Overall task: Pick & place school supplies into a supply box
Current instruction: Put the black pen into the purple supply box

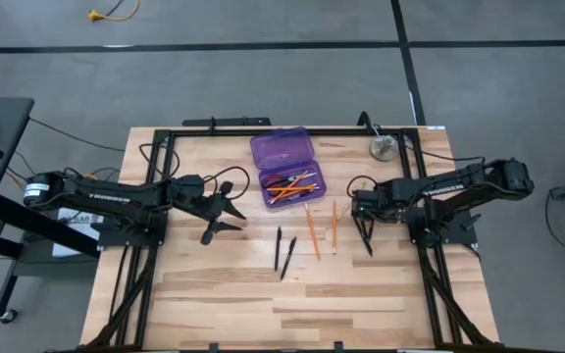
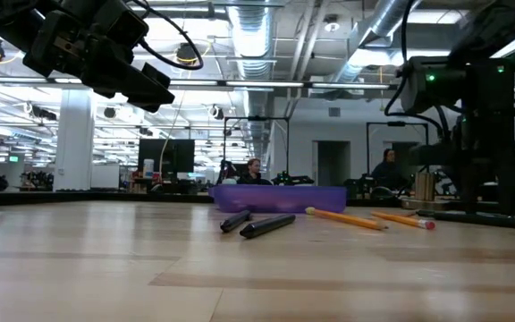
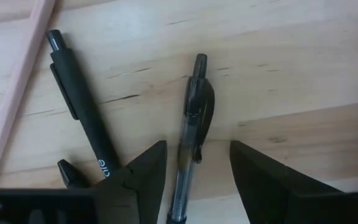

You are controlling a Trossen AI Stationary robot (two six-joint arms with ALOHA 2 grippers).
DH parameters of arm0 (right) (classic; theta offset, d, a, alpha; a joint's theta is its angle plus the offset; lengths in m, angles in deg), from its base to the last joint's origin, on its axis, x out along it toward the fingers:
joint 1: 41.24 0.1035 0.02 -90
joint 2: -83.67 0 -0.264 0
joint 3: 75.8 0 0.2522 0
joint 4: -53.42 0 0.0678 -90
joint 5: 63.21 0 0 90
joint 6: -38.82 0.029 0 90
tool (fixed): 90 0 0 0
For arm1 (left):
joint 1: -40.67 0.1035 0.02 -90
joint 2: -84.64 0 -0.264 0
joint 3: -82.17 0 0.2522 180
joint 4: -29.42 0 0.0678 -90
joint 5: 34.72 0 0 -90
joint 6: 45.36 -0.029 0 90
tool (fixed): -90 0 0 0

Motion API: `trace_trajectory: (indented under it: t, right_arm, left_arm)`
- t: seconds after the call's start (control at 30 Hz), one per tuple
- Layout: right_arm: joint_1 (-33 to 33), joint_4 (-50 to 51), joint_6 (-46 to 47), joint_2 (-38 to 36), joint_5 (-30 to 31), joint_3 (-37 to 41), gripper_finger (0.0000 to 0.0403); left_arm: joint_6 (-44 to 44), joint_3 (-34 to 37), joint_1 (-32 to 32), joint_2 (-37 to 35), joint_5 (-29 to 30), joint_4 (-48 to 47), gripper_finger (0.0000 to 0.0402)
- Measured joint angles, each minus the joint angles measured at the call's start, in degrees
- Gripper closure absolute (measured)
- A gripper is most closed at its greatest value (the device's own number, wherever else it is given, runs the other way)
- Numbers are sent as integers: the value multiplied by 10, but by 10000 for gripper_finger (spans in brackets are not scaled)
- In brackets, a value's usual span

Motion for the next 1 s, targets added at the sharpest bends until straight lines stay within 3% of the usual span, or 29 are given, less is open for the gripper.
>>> trace_trajectory:
  t: [1.0]
  right_arm:
    - [0,14,20,1,13,2,329]
  left_arm:
    - [-5,0,0,0,-1,0,258]
